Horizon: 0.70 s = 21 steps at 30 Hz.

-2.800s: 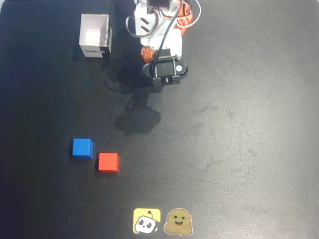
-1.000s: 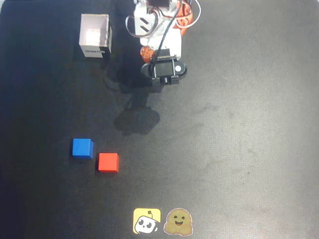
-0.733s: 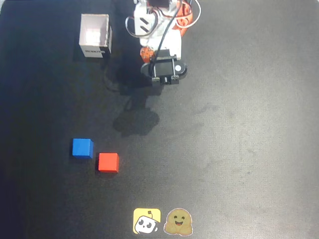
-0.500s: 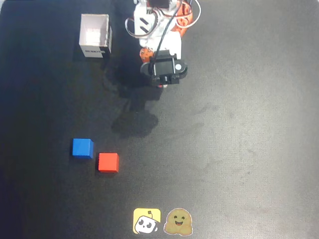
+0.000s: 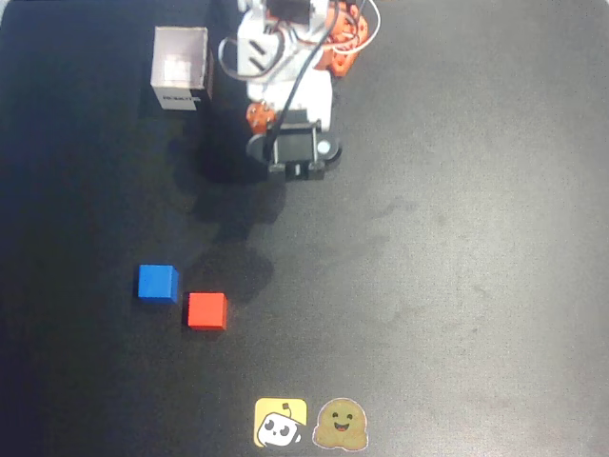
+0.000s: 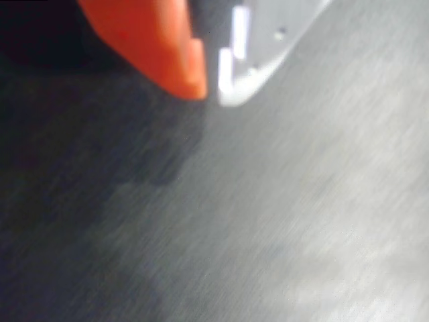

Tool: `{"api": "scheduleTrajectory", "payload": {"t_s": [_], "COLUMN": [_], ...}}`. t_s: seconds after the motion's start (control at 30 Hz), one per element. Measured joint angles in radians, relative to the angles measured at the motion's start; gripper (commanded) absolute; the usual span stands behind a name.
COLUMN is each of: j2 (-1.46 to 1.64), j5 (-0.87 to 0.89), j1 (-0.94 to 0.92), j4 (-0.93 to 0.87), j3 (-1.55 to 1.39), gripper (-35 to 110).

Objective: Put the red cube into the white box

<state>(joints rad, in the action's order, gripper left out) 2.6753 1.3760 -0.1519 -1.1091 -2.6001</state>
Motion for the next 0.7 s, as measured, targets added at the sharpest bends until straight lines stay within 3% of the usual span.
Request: {"api": "scheduleTrajectory", "payload": {"t_s": [0.7], "j2": [-0.842], "j5": [-0.067], "j1": [-0.225], "j4": [0.227], "j3": [0.526], "gripper": [1]}}
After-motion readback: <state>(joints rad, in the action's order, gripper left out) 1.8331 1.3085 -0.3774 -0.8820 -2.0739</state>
